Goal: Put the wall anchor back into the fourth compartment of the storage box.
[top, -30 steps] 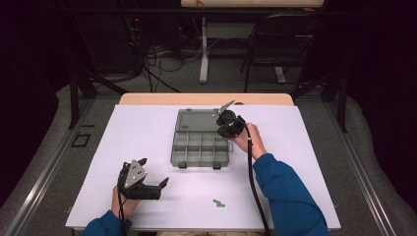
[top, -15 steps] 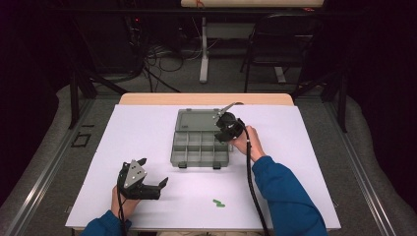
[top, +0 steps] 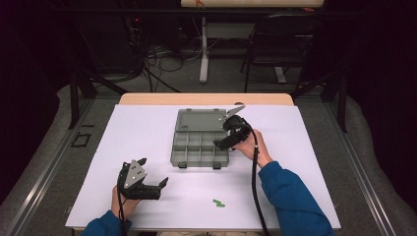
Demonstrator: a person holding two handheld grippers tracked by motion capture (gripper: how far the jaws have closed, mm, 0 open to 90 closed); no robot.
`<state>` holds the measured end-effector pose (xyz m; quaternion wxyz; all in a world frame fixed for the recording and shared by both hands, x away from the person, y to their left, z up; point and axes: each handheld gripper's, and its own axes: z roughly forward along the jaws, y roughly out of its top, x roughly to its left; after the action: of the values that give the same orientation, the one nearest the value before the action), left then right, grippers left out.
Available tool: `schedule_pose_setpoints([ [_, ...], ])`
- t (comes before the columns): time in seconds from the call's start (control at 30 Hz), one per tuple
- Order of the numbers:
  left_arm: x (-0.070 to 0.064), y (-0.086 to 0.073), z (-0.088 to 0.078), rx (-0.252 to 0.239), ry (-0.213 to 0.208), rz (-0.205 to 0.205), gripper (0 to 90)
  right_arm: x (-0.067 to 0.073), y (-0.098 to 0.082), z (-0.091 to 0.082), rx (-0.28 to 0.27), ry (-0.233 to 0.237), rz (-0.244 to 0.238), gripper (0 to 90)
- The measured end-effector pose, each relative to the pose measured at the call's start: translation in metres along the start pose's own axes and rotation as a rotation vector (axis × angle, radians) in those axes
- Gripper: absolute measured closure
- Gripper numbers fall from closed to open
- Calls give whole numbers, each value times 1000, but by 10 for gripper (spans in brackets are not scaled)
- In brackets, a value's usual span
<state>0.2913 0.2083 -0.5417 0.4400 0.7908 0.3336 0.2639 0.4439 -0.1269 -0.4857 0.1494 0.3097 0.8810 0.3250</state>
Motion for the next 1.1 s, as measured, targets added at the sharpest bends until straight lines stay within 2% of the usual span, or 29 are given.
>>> schedule_pose_setpoints([
  [0.6,-1,0,1,2,1,-2,1,31,-36,-37,-84,13,-40,5],
  [1.1,-3,0,1,4,0,5,2,51,-70,-54,-127,25,-36,0],
])
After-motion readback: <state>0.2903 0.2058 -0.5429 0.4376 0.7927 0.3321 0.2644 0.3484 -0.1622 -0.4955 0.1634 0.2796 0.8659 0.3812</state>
